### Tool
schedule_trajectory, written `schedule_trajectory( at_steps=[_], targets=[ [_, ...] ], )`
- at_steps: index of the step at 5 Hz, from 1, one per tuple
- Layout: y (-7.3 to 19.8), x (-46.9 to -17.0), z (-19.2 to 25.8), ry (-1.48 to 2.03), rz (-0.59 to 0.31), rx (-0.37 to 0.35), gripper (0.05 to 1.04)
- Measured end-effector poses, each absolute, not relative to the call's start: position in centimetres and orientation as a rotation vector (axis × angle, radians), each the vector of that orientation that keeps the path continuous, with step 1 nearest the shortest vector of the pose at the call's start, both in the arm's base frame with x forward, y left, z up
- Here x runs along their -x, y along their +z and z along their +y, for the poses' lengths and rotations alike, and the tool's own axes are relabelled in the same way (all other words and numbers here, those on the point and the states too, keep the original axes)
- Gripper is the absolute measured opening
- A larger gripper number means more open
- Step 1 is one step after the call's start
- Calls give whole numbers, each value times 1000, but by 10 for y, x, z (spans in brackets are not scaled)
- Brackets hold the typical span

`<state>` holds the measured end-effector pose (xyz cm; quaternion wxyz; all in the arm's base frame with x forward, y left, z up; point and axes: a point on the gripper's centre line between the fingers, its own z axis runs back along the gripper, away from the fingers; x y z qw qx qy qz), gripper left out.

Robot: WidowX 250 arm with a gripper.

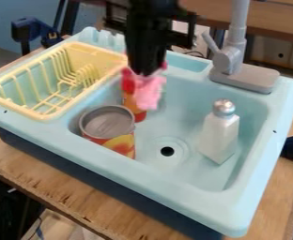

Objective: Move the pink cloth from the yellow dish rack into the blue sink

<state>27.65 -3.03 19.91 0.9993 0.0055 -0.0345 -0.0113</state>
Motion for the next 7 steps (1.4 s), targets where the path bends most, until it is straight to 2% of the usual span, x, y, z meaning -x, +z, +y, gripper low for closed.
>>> schedule_trajectory(
  at_steps=[2,3,4,7],
  targets=[
    [181,-312,-34,-23,-92,-13,95],
    [172,-323,-33,-42,-106,21,96],
    [163,-328,-39,-62,-97,58,96],
    [128,-335,-30,-61,-17,89,112]
  ],
)
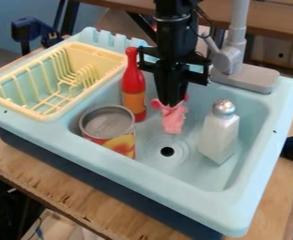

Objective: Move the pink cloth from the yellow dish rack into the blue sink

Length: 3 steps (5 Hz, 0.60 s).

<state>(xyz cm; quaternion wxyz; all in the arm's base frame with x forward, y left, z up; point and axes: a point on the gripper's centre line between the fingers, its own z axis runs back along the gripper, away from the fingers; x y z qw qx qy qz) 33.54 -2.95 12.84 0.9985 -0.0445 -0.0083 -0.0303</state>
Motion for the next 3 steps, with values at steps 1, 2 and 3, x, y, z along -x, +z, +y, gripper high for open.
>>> schedule_trajectory(
  at_steps=[1,2,3],
  targets=[
    [120,-335,-34,-72,12,115,180],
    [121,-335,-36,-82,9,129,413],
    [125,-335,-38,-76,-5,133,718]
  ],
)
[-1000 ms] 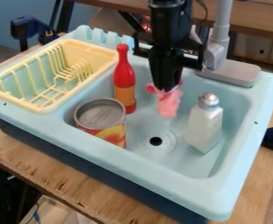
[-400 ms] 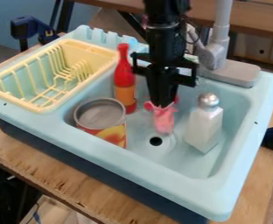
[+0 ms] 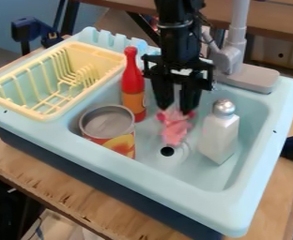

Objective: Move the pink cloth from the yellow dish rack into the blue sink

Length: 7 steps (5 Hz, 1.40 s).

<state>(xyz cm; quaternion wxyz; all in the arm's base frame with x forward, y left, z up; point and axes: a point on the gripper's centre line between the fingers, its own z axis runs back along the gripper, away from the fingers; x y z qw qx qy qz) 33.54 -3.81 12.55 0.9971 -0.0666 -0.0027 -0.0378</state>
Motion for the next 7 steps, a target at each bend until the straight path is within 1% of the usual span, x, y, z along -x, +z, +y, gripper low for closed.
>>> schedule_trajectory(
  at_steps=[1,2,3,4,5,6,7],
  targets=[
    [141,-333,-37,-59,-40,124,977],
    [162,-324,-47,-78,-77,69,1003],
    [182,-301,-55,-69,-68,-27,1000],
    [183,-267,-49,-51,21,-91,1000],
    [175,-236,-28,-8,120,-98,1000],
    [179,-232,-4,36,106,-65,1000],
    [189,-233,0,-36,52,-23,1000]
  ],
)
